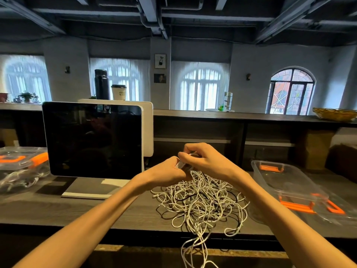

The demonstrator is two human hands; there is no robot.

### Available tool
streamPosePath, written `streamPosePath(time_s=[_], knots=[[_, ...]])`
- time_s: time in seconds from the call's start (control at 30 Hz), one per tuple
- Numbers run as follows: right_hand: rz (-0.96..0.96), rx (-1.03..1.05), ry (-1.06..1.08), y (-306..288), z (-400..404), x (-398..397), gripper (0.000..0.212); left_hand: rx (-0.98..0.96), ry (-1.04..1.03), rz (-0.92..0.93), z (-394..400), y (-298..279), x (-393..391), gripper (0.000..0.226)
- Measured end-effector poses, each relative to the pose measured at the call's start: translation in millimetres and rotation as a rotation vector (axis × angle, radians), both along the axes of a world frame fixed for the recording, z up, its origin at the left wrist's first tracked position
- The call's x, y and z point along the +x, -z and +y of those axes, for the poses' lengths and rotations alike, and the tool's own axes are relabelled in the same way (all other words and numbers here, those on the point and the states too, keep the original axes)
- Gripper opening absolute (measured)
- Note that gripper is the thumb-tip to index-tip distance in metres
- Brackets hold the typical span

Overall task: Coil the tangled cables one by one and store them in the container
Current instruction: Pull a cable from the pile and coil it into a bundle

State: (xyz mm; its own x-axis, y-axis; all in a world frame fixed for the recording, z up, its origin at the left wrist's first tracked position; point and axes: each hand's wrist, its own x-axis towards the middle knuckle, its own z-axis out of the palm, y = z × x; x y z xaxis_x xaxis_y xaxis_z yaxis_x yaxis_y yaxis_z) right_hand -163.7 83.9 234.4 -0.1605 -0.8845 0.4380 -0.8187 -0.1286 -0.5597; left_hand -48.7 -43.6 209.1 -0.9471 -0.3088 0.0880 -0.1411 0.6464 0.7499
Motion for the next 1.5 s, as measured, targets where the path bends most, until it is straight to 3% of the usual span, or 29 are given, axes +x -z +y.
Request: streamPosePath(time_s=[0.07, 0.13, 0.23, 0.33, 0.4, 0.5, 0.6, 0.7, 0.8, 0.9, 1.03, 1.13, 1.2, 1.33, 1.5], knots=[[0.081, 0.042, 0.03, -8, 4, -3, 0.024, -0.128, -0.048, -0.037, 0, 5, 0, 0.011], [0.117, 0.066, 0.02, -17, 7, -5, 0.022, -0.139, -0.047, -0.045, 1, 11, 2, 0.009], [0.002, 0.051, -0.077, -21, 3, -5, 0.019, -0.141, 0.082, 0.008, 12, 13, 2, 0.015], [-0.253, -0.016, -0.079, -11, -5, -12, 0.022, 0.017, 0.122, 0.131, 19, 2, 1, 0.025], [-0.294, -0.046, -0.018, 3, -10, -17, 0.028, 0.198, 0.073, 0.202, 16, -3, 2, 0.031], [-0.116, -0.068, 0.061, 23, -17, -16, 0.03, 0.434, -0.053, 0.241, 8, -3, 4, 0.035], [0.187, -0.081, 0.165, 30, -13, -11, 0.026, 0.509, -0.183, 0.223, 2, -6, 4, 0.029], [0.496, -0.081, 0.268, 31, -11, -6, 0.023, 0.449, -0.287, 0.164, -4, -9, 3, 0.022], [0.533, -0.097, 0.283, 27, -9, 1, 0.026, 0.366, -0.38, 0.147, -6, -8, 3, 0.009], [0.603, -0.087, 0.247, 23, -4, 8, 0.028, 0.257, -0.476, 0.154, -12, -7, 3, 0.013], [0.806, -0.016, 0.165, 16, 1, 21, 0.029, -0.141, -0.508, 0.045, -14, -1, -1, 0.019], [0.821, -0.054, 0.107, 3, 6, 26, 0.022, -0.575, -0.539, -0.03, -7, -1, 2, 0.031], [0.798, -0.073, 0.075, -9, 6, 23, 0.021, -0.722, -0.457, -0.064, 0, 0, 5, 0.026], [0.508, -0.077, 0.016, -20, 2, 15, 0.029, -0.456, -0.175, -0.049, 6, 5, 12, 0.001], [0.27, -0.011, 0.021, -14, -3, 11, 0.024, -0.313, -0.075, -0.105, 17, 0, 21, 0.026]])
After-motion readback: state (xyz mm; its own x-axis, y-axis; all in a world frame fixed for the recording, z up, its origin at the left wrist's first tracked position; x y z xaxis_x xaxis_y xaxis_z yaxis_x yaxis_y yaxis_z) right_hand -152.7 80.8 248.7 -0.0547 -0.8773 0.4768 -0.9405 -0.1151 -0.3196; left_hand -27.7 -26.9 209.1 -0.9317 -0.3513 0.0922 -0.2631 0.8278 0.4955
